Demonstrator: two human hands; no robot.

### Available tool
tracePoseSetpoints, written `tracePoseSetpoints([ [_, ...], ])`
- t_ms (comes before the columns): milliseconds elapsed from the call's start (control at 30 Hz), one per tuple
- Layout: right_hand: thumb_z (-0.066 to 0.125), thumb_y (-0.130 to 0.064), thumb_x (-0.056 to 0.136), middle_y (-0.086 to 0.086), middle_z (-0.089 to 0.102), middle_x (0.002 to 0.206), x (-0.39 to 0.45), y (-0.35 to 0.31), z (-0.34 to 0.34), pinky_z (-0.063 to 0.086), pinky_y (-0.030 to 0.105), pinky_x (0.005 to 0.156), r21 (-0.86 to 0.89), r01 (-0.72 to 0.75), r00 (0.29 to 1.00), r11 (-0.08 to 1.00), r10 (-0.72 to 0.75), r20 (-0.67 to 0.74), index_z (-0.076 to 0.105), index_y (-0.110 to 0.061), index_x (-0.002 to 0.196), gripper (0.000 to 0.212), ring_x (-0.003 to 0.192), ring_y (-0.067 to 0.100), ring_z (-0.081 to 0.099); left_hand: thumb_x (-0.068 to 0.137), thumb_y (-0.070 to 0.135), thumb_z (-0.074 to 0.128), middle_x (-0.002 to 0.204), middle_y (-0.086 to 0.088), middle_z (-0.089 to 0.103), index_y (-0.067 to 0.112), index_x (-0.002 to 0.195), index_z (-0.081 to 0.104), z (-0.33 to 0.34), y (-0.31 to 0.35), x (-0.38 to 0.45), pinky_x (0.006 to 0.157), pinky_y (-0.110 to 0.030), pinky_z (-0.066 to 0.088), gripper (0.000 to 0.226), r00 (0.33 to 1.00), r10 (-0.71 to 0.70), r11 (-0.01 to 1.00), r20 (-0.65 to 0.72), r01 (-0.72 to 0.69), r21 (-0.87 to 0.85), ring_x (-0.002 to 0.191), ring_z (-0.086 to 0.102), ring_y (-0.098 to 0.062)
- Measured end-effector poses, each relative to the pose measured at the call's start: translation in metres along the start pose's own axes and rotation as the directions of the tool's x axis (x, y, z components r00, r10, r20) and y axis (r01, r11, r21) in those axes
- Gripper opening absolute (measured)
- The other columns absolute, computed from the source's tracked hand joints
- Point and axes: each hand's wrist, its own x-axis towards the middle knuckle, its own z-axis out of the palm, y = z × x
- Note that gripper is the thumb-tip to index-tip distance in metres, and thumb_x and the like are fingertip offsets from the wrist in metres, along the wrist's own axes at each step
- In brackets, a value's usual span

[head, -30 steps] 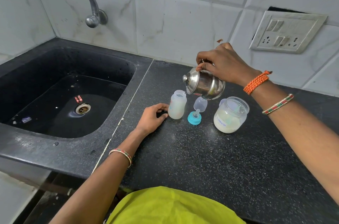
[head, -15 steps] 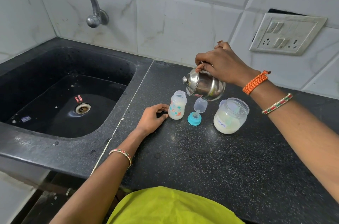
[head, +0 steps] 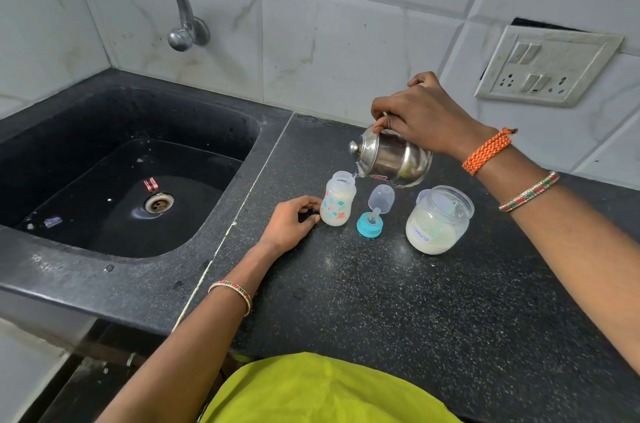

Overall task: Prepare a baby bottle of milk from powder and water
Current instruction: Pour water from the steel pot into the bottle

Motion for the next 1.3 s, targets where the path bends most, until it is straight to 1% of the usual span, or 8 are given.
tracePoseSetpoints([
  [400, 0.059, -0.022, 0.092, -0.007, 0.069, 0.084, -0.037, 0.004, 0.019, 0.053, 0.041, 0.075, 0.483, -0.298, 0.946, 0.823, 0.323, 0.032, 0.062, -0.013, 0.094, 0.01, 0.084, 0.018, 0.065, 0.086, 0.006, 0.065, 0.107, 0.013, 0.062, 0.018, 0.117, 0.062, 0.001, -0.003, 0.001, 0.084, 0.002, 0.037, 0.033, 1.0, -0.004, 0.999, 0.005, 0.004, -0.034, 0.097, 0.057, 0.005],
  [500, 0.059, -0.015, 0.092, -0.024, 0.06, 0.076, -0.042, 0.008, 0.027, 0.052, 0.032, 0.072, 0.582, -0.346, 0.918, 0.736, 0.394, 0.049, 0.062, -0.011, 0.092, 0.005, 0.074, -0.006, 0.06, 0.086, 0.006, 0.064, 0.108, 0.01, 0.065, 0.018, 0.114, 0.062, 0.001, -0.004, 0.003, 0.091, -0.009, 0.043, 0.031, 0.999, -0.031, 0.994, -0.008, 0.03, -0.108, 0.099, 0.06, 0.003],
  [600, 0.057, -0.005, 0.092, -0.019, 0.062, 0.075, -0.046, 0.012, 0.036, 0.049, 0.015, 0.063, 0.696, -0.388, 0.878, 0.605, 0.471, 0.08, 0.062, -0.003, 0.091, 0.005, 0.067, -0.012, 0.06, 0.087, 0.006, 0.063, 0.108, 0.006, 0.066, 0.015, 0.114, 0.062, -0.004, -0.006, 0.008, 0.094, -0.02, 0.048, 0.028, 0.991, -0.123, 0.959, -0.06, 0.103, -0.264, 0.102, 0.062, -0.005],
  [767, 0.059, -0.013, 0.092, 0.001, 0.063, 0.072, -0.047, 0.019, 0.048, 0.058, 0.034, 0.062, 0.816, -0.432, 0.806, 0.384, 0.571, 0.158, 0.059, -0.009, 0.088, 0.006, 0.068, 0.016, 0.062, 0.088, 0.004, 0.061, 0.114, -0.001, 0.066, 0.018, 0.112, 0.061, -0.014, 0.008, 0.034, 0.091, -0.03, 0.051, 0.028, 0.98, -0.174, 0.895, -0.096, 0.117, -0.43, 0.1, 0.062, -0.008],
  [900, 0.053, -0.011, 0.095, 0.004, 0.061, 0.073, -0.034, 0.04, 0.058, 0.058, 0.042, 0.062, 0.882, -0.43, 0.741, 0.194, 0.635, 0.221, 0.056, -0.017, 0.082, 0.014, 0.07, 0.02, 0.062, 0.09, 0.009, 0.061, 0.116, 0.003, 0.065, 0.02, 0.117, 0.059, -0.03, 0.044, 0.09, 0.076, -0.018, 0.053, 0.03, 0.999, -0.039, 0.879, 0.002, 0.035, -0.475, 0.094, 0.063, 0.002],
  [1067, 0.054, -0.013, 0.095, 0.004, 0.061, 0.075, 0.002, 0.069, 0.083, 0.058, 0.052, 0.064, 0.866, -0.465, 0.688, 0.181, 0.69, 0.225, 0.054, -0.02, 0.08, 0.016, 0.073, 0.031, 0.064, 0.082, 0.016, 0.069, 0.109, 0.001, 0.069, 0.016, 0.114, 0.063, -0.028, 0.082, 0.17, 0.087, -0.019, 0.049, 0.032, 0.98, 0.117, 0.868, 0.162, -0.021, -0.497, 0.101, 0.065, -0.006],
  [1200, 0.053, -0.012, 0.095, 0.005, 0.061, 0.083, 0.018, 0.096, 0.124, 0.058, 0.051, 0.073, 0.831, -0.543, 0.64, 0.117, 0.698, 0.32, 0.055, -0.013, 0.085, 0.01, 0.085, 0.03, 0.065, 0.076, 0.007, 0.075, 0.11, -0.01, 0.069, 0.003, 0.116, 0.064, -0.016, 0.066, 0.222, 0.094, -0.028, 0.05, 0.042, 0.991, 0.063, 0.911, 0.116, -0.01, -0.412, 0.098, 0.065, -0.012],
  [1300, 0.052, -0.006, 0.095, 0.009, 0.061, 0.087, 0.026, 0.119, 0.154, 0.059, 0.046, 0.076, 0.792, -0.611, 0.592, -0.009, 0.658, 0.464, 0.054, -0.006, 0.089, 0.007, 0.088, 0.026, 0.064, 0.073, 0.002, 0.076, 0.112, -0.013, 0.068, 0.001, 0.119, 0.062, -0.001, 0.054, 0.253, 0.09, -0.021, 0.05, 0.048, 0.992, 0.019, 0.935, 0.127, 0.028, -0.354, 0.099, 0.064, -0.013],
])
